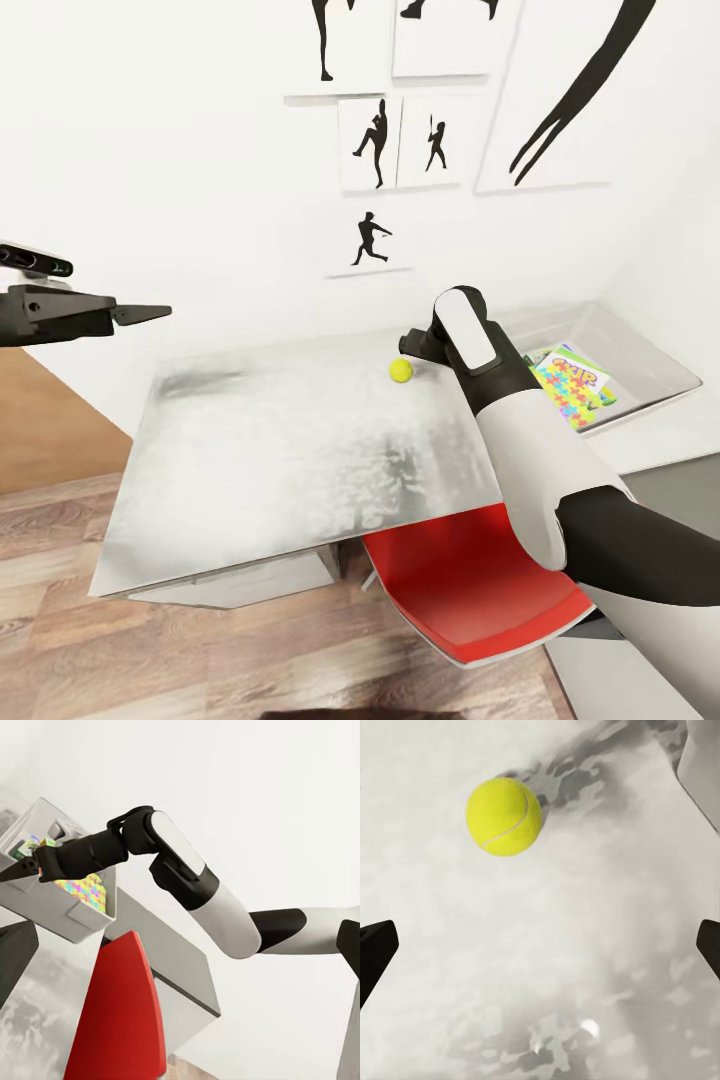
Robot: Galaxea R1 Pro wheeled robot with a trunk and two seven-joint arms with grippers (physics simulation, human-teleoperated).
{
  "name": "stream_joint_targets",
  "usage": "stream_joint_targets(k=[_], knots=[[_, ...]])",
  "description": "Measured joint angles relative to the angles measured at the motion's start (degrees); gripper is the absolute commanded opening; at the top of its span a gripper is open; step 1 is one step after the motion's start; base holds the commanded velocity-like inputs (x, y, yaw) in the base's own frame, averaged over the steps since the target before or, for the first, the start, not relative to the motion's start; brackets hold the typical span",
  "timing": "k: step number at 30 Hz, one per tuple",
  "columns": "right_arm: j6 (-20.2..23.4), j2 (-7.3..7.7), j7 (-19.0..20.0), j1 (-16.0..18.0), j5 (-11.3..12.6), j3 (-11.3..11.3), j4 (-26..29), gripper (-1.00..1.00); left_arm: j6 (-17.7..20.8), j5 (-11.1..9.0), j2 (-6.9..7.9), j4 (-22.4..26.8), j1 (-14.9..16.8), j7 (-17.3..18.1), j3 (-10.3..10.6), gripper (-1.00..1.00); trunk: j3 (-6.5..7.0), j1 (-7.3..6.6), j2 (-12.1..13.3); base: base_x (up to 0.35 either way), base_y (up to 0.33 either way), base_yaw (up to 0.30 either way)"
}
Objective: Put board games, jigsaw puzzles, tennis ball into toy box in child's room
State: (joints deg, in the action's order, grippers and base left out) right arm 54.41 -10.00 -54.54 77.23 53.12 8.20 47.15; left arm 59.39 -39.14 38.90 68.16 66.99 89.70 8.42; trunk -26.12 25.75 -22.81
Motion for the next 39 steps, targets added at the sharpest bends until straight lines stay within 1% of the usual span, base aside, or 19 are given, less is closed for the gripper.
stream_joint_targets(k=[4,7,8,9,10,12,13,14,15,17,19,20,21,22,24,25,28,30,39], knots=[[0.0,0.0,-0.07,0.14,0.03,0.0,-0.14,1.0,0.0,-0.04,-0.8,0.29,-0.01,0.0,0.06,1.0,0.0,0.0,0.0,0.0,0.0,0.0],[0.0,0.0,-0.1,0.55,0.04,-0.02,-0.43,1.0,0.0,-0.18,-3.14,0.72,0.08,0.01,0.73,1.0,0.0,0.0,0.0,0.0,0.0,0.0],[-0.02,0.0,-0.12,0.72,0.05,-0.02,-0.54,1.0,0.0,-0.15,-4.89,0.72,0.36,0.01,1.0,1.0,0.0,0.0,0.0,0.0,0.0,0.0],[-0.04,0.0,-0.13,0.78,0.07,-0.01,-0.59,1.0,0.0,-0.12,-5.85,0.66,0.63,0.01,1.14,1.0,0.0,0.0,0.0,0.0,0.0,0.0],[-0.1,0.0,-0.14,0.87,0.04,-0.01,-0.66,1.0,0.0,-0.09,-7.61,0.47,1.28,0.01,1.52,1.0,0.0,0.0,0.0,0.0,0.0,0.0],[-0.19,0.0,-0.16,1.0,0.02,-0.01,-1.11,1.0,0.0,-0.08,-10.89,-0.13,2.84,0.01,3.04,1.0,0.0,0.0,0.0,0.0,0.0,0.0],[-0.21,0.0,-0.16,1.04,0.02,-0.01,-1.29,1.0,0.0,-0.09,-11.62,-0.4,3.37,-0.01,3.52,1.0,0.0,0.0,0.0,0.0,0.0,0.0],[-0.22,0.0,-0.16,1.13,0.02,-0.01,-1.67,1.0,0.0,-0.09,-12.84,-1.12,4.59,-0.23,4.42,1.0,0.0,0.0,0.0,0.0,0.0,0.0],[-0.22,0.0,-0.16,1.16,0.02,-0.01,-1.86,1.0,0.0,-0.09,-13.52,-1.54,5.28,-0.32,4.87,1.0,0.0,0.0,0.0,0.0,0.0,0.0],[-0.26,0.0,-0.13,1.24,0.01,-0.01,-2.48,1.0,0.0,-0.12,-16.09,-3.7,7.84,-0.5,6.52,1.0,0.0,0.0,0.0,0.0,0.0,0.0],[-0.31,0.0,-0.13,1.26,0.01,-0.01,-2.66,1.0,0.0,-0.21,-17.31,-4.66,9.1,-0.55,7.27,1.0,0.0,0.0,0.0,0.0,0.0,0.0],[-0.4,0.0,-0.13,1.27,-0.01,-0.01,-2.77,1.0,0.0,-0.28,-18.36,-5.23,10.08,-0.57,7.91,1.0,0.0,0.0,0.0,0.0,0.0,0.0],[-0.46,0.0,-0.12,1.27,-0.02,-0.01,-2.82,1.0,0.0,-0.32,-18.92,-5.44,10.48,-0.58,8.2,1.0,0.0,0.0,0.0,0.0,0.0,0.0],[-0.57,0.0,-0.1,1.28,-0.04,-0.01,-2.9,1.0,0.0,-0.37,-20.04,-5.73,11.08,-0.59,8.73,1.0,0.0,0.0,0.0,0.0,0.0,0.0],[-0.65,0.0,-0.09,1.28,-0.04,-0.04,-2.96,1.0,0.0,-0.4,-21.19,-5.92,11.46,-0.6,9.19,1.0,0.0,0.0,0.0,0.0,0.0,0.0],[-0.65,0.0,-0.07,1.28,-0.01,-0.08,-3.0,1.0,0.0,-0.45,-22.08,-6.04,11.7,-0.6,9.5,1.0,0.0,0.0,0.0,0.0,0.0,0.0],[-0.62,0.0,0.2,1.29,0.12,-0.14,-3.04,1.0,0.0,-0.48,-23.12,-6.19,11.96,-0.61,9.82,1.0,0.0,0.0,0.0,0.0,0.0,0.0],[-0.64,0.0,0.44,1.29,0.13,-0.2,-3.05,1.0,0.0,-0.52,-23.55,-6.23,12.09,-0.61,9.95,1.0,0.0,0.0,0.0,0.0,0.0,0.0],[-0.83,0.0,0.79,1.2,0.02,-0.06,-2.91,1.0,0.0,-0.5,-24.23,-6.21,12.14,-0.61,10.18,1.0,0.0,0.0,0.0,0.095,0.049,0.0]])
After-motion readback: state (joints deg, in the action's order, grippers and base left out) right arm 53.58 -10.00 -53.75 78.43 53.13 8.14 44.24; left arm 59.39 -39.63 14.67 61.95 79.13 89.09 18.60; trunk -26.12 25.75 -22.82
